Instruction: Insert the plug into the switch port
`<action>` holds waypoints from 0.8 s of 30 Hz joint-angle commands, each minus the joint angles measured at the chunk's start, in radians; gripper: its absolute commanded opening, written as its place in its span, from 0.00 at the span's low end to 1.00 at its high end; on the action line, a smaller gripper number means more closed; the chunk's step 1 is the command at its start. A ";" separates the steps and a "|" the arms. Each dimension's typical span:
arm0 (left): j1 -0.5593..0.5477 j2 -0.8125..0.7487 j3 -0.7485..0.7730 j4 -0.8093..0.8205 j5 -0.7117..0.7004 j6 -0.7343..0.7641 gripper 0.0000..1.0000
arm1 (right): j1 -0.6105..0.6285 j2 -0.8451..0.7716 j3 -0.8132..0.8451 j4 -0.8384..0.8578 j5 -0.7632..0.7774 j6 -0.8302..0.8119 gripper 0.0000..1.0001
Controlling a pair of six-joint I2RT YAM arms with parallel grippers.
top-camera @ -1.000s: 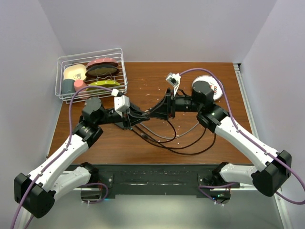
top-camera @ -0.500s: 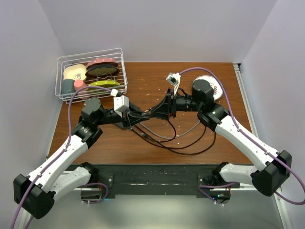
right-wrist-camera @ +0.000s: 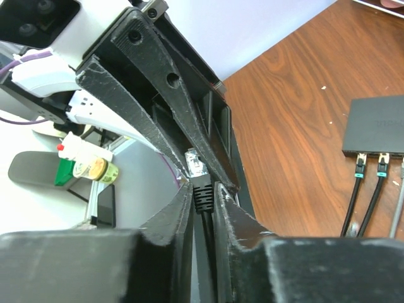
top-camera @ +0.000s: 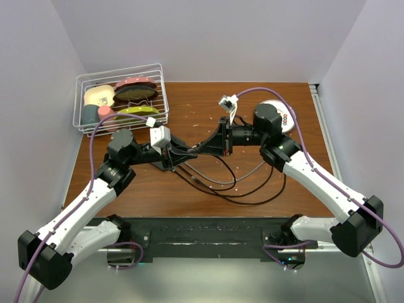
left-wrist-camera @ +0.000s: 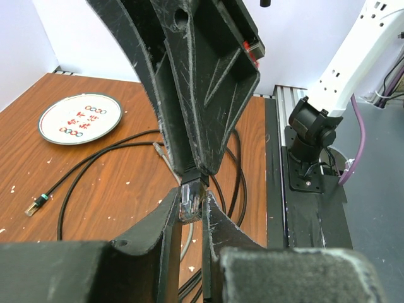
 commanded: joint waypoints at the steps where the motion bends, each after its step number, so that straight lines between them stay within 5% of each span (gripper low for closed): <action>1: 0.001 -0.003 0.045 0.012 -0.013 0.031 0.00 | -0.001 -0.001 0.009 0.062 -0.043 0.034 0.06; 11: 0.001 -0.006 0.049 -0.014 -0.076 0.040 0.00 | -0.004 -0.016 0.009 0.041 -0.024 0.018 0.00; 15: 0.001 -0.011 0.048 -0.025 -0.123 0.044 0.11 | -0.007 -0.019 0.006 0.036 -0.014 0.012 0.00; 22: 0.001 -0.006 0.049 -0.028 -0.131 0.043 0.00 | -0.010 -0.013 0.003 0.044 -0.022 0.021 0.00; 24: 0.001 -0.005 0.049 -0.030 -0.131 0.044 0.00 | -0.010 -0.003 0.003 0.045 -0.036 0.025 0.16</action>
